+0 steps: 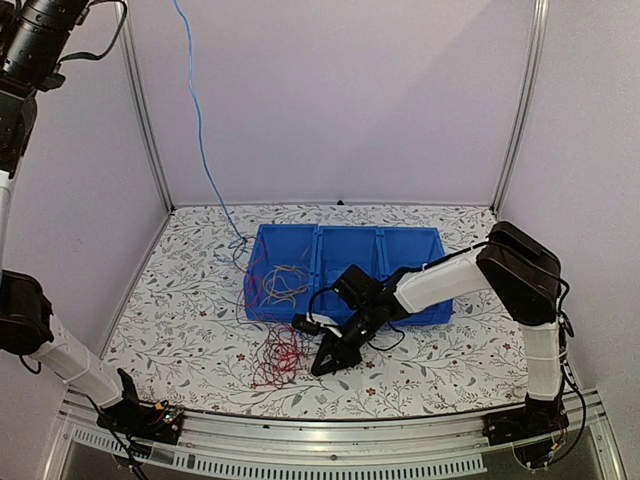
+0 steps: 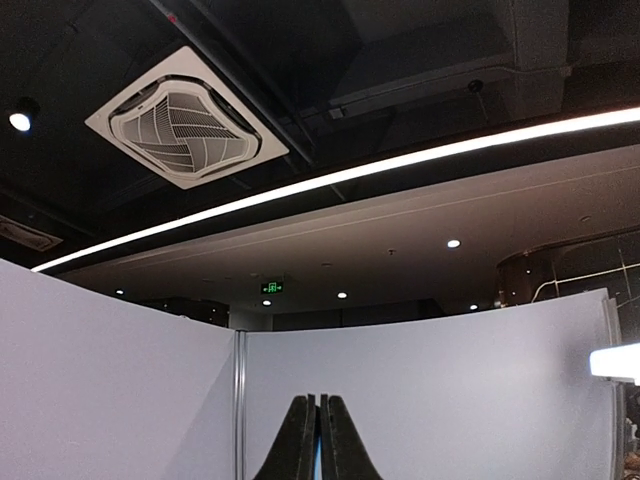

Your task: Untangle the cables

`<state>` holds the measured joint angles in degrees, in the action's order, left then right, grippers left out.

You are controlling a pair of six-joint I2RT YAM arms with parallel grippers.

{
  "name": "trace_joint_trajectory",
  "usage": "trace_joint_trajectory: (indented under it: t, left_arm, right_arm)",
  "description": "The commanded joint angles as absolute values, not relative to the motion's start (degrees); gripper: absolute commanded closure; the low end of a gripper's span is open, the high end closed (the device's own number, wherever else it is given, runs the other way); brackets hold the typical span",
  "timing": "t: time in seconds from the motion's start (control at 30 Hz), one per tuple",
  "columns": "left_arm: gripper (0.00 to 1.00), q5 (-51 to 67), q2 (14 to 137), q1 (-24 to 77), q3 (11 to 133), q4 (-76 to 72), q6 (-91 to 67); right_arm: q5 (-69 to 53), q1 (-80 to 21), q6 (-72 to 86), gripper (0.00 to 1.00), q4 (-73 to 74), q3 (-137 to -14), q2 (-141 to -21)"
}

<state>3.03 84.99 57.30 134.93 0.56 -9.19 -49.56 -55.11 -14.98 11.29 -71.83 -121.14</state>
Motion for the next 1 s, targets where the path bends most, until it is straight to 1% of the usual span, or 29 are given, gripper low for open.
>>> trace_joint_trajectory:
  t: [0.0,0.1,0.17,0.2,0.27,0.33,0.43,0.57,0.77,0.9,0.97]
  left_arm:
    - [1.0,0.2,81.3,58.0,127.4,-1.2,-6.5]
    - [1.0,0.2,76.3,58.0,115.5,-3.0,-7.3]
    - [1.0,-1.4,73.8,58.0,109.0,-3.6,-9.0]
    - [1.0,-1.2,72.7,58.0,106.3,-3.8,-9.9]
    - [1.0,-0.5,71.2,57.9,101.6,-4.4,-11.9]
    - [1.0,1.1,70.2,57.9,97.5,-5.1,-13.8]
    - [1.0,3.0,69.6,57.9,92.5,-6.4,-16.5]
    - [1.0,5.3,69.8,58.0,88.8,-7.4,-18.6]
    - [1.0,7.9,71.1,58.0,88.9,-7.7,-20.8]
    - [1.0,9.3,71.6,58.1,90.1,-7.6,-21.6]
    - [1.0,9.4,71.6,58.2,90.4,-7.6,-21.7]
  right_arm:
    - [-46.1,-55.4,-21.2,0.86,15.8,-67.0,-117.7]
    - [-44.0,-55.4,-24.3,0.81,17.1,-64.7,-110.5]
    - [-42.5,-55.4,-26.0,0.73,18.9,-64.8,-105.8]
    - [-41.8,-55.3,-27.0,0.66,19.5,-64.8,-103.5]
    - [-40.7,-55.3,-28.3,0.58,20.3,-65.1,-98.8]
    - [-39.7,-55.3,-29.3,0.52,20.8,-65.9,-95.5]
    - [-38.1,-55.3,-29.5,0.48,21.4,-68.2,-92.6]
    - [-36.1,-55.3,-28.1,0.43,20.5,-71.0,-92.1]
    - [-36.0,-55.3,-27.6,0.39,18.1,-72.2,-94.0]
    - [-39.2,-55.3,-27.8,0.33,17.7,-72.8,-95.9]
    - [-41.2,-55.3,-27.3,0.32,17.3,-73.2,-96.6]
